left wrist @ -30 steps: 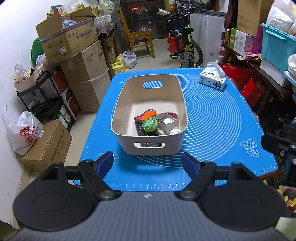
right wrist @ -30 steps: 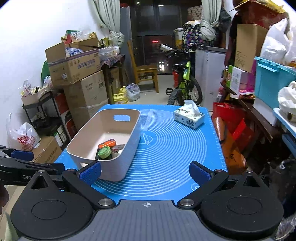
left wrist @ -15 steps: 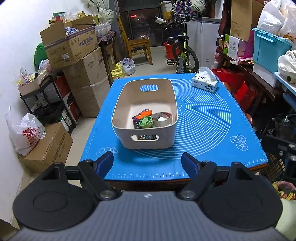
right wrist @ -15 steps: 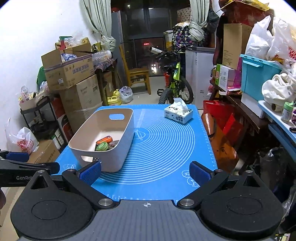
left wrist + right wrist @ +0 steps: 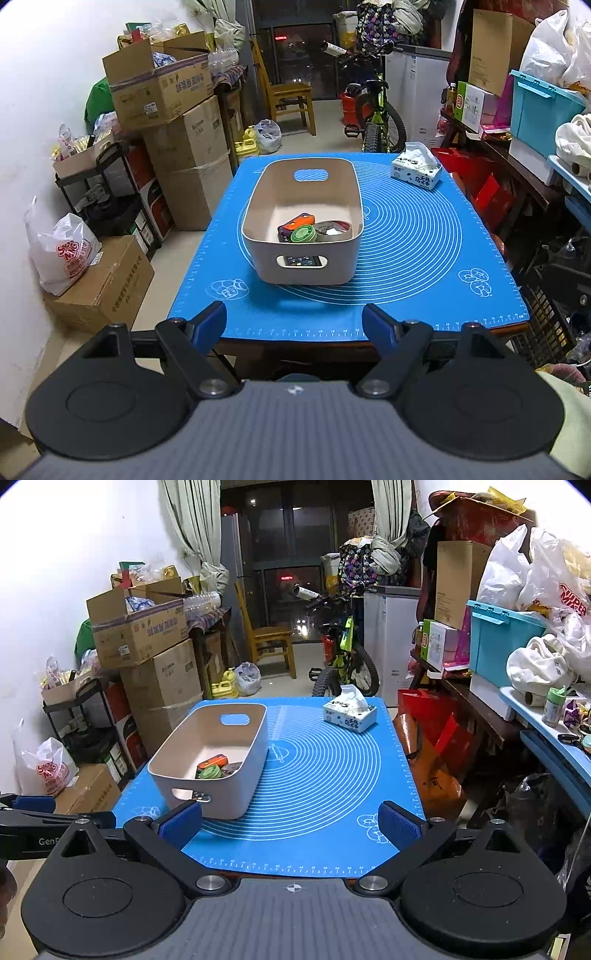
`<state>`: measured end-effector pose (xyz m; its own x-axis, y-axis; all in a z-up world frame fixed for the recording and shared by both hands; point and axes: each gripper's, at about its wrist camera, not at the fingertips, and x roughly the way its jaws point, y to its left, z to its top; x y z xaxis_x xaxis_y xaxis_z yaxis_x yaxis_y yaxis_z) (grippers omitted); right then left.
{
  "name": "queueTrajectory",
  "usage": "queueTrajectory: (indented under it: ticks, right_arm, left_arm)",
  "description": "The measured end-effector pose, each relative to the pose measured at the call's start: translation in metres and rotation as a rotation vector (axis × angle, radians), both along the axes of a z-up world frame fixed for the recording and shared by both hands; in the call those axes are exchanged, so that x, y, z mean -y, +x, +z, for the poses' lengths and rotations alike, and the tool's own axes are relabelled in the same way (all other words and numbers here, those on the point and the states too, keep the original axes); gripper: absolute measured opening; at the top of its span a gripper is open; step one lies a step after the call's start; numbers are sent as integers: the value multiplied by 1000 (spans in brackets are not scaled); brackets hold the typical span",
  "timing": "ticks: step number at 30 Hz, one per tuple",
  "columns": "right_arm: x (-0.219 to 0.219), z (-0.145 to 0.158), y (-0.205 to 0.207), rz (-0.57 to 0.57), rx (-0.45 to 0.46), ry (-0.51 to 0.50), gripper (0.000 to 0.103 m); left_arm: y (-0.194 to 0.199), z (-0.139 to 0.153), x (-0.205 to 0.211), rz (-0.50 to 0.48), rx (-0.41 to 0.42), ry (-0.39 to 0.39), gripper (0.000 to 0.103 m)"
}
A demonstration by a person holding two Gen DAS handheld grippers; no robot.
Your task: Organize rigid objects
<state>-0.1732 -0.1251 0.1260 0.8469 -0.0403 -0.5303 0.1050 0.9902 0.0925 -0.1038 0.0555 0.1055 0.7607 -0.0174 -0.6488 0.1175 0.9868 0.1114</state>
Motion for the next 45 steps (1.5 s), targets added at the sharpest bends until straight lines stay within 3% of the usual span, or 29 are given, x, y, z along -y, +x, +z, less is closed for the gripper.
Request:
queueTrajectory:
  ticks: [20, 45]
  right_arm:
    - [-4, -10, -12, 29, -67, 15, 101]
    - [-4, -12, -11, 35, -74, 10, 101]
  left_arm:
    - [-12, -7, 8, -37, -9, 11, 81]
    - [-12, -12, 14, -58, -20, 15, 81]
